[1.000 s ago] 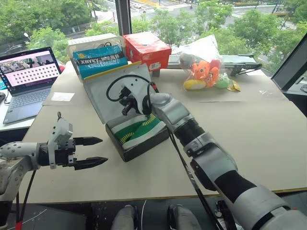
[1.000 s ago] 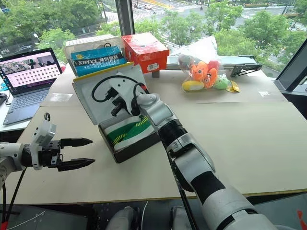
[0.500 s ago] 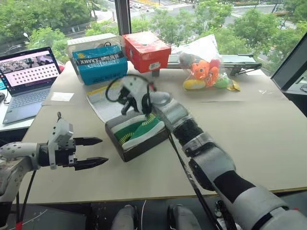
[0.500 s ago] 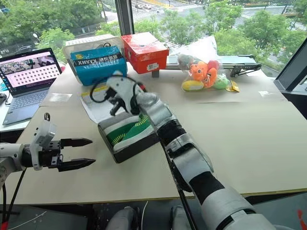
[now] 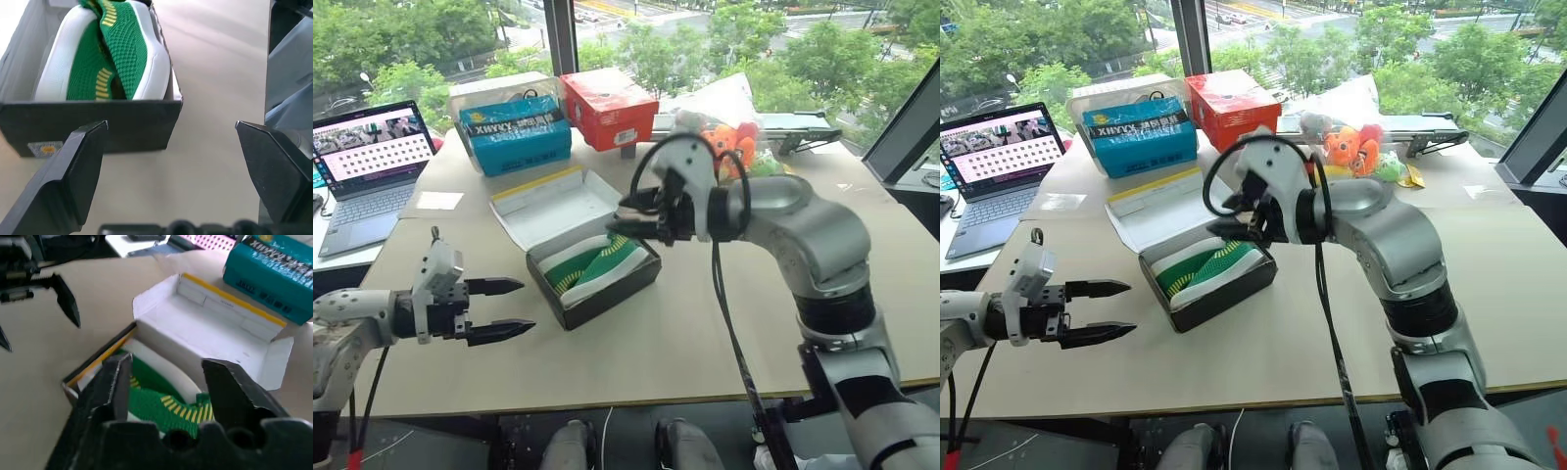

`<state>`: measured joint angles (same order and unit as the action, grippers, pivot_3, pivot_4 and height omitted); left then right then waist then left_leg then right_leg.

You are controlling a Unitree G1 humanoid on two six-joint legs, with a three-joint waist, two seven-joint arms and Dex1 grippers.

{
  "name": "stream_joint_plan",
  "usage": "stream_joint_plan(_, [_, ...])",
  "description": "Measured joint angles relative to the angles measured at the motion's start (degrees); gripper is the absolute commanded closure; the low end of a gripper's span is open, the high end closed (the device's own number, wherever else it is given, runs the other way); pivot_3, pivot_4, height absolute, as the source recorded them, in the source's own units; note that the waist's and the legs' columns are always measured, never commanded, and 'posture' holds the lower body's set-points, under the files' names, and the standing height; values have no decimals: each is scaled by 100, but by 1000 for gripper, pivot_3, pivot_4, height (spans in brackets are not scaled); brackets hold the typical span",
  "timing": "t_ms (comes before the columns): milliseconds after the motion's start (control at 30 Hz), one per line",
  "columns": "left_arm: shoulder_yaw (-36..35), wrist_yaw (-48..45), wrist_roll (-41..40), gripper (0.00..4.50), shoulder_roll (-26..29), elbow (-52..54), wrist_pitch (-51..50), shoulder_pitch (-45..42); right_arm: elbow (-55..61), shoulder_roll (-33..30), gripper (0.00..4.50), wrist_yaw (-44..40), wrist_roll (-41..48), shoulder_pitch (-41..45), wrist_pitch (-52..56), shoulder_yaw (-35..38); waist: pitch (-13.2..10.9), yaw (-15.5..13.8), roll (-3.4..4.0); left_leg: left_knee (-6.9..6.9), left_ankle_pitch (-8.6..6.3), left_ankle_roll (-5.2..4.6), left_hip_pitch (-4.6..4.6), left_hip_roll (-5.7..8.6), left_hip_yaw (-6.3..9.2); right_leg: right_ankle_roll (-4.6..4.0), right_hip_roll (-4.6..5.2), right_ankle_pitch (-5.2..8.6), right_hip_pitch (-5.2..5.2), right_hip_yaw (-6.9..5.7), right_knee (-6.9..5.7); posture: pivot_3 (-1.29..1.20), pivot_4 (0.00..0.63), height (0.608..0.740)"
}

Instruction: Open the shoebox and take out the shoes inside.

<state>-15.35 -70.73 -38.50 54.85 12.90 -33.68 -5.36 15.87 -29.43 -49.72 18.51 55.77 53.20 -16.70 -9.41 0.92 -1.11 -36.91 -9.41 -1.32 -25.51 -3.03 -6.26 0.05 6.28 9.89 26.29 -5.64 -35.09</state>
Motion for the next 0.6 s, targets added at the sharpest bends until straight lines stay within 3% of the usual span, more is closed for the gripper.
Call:
stream_joint_plan(233, [181, -3, 8, 0, -57, -21, 2, -130, -1231, 121, 1639, -542, -808, 214, -1397, -1072, -1, -16, -2, 0, 1, -2, -14, 4, -7, 4, 0, -2, 6, 8, 4, 0, 150, 739])
stream_joint_plan(600, [185, -60, 7, 0, -33, -17, -5, -137, -2222, 187, 1639, -1880, -1414, 502, -2833, -1562, -3, -21, -4, -1, 1, -1, -9, 1, -7, 8, -5, -5, 5, 6, -1, 0, 150, 739])
